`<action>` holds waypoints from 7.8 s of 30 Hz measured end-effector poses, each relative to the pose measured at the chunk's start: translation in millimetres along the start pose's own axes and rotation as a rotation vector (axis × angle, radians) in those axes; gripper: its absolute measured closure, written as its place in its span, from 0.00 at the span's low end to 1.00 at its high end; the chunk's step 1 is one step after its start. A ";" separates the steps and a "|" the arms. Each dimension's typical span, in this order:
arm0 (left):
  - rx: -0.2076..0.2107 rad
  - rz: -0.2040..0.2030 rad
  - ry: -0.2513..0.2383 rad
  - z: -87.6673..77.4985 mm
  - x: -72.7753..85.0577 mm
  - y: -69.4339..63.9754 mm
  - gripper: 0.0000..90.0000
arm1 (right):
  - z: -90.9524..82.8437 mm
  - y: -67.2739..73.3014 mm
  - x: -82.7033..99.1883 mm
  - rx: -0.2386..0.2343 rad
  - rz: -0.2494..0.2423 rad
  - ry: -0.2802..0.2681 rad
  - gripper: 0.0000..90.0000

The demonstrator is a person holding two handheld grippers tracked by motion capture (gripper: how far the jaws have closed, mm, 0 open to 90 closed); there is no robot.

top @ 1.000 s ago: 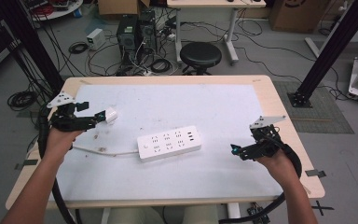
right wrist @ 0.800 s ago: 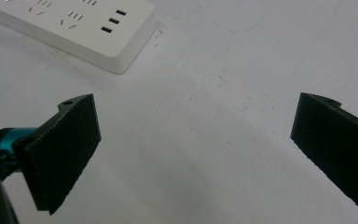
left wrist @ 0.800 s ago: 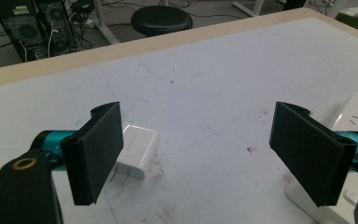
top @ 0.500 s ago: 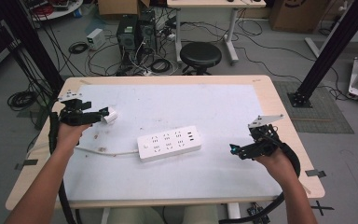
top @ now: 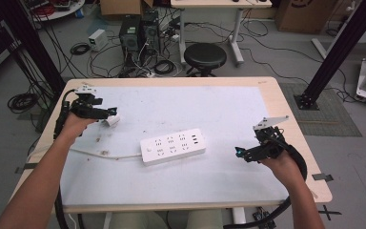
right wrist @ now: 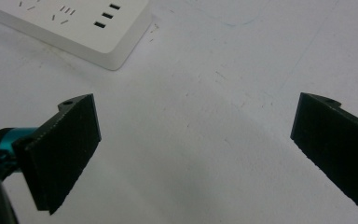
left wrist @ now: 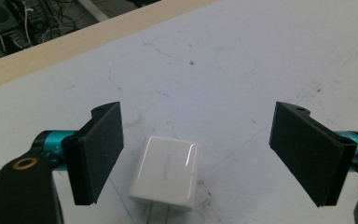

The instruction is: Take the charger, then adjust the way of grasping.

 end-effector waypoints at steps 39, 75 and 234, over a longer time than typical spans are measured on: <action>-0.092 -0.048 0.227 28.1 49.3 19.3 0.47 | 4.5 -2.2 0.0 0.003 0.012 0.028 0.01; 0.045 -0.089 -0.167 -89.2 -11.9 -70.6 0.47 | -8.5 24.9 -11.2 -0.043 -0.050 -0.027 0.01; 0.412 0.251 -0.160 -27.2 12.0 -237.8 0.27 | 56.3 94.6 -69.0 -0.577 0.366 -0.065 0.70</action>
Point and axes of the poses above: each handheld gripper's, and its own axes: z roughly forward along the jaws, x roughly out of its underside, y roughly to its left, the point moved 5 cm from there along z, roughly forward along the jaws, and after that the axes turned 9 degrees about -y, right-handed, at the moved point
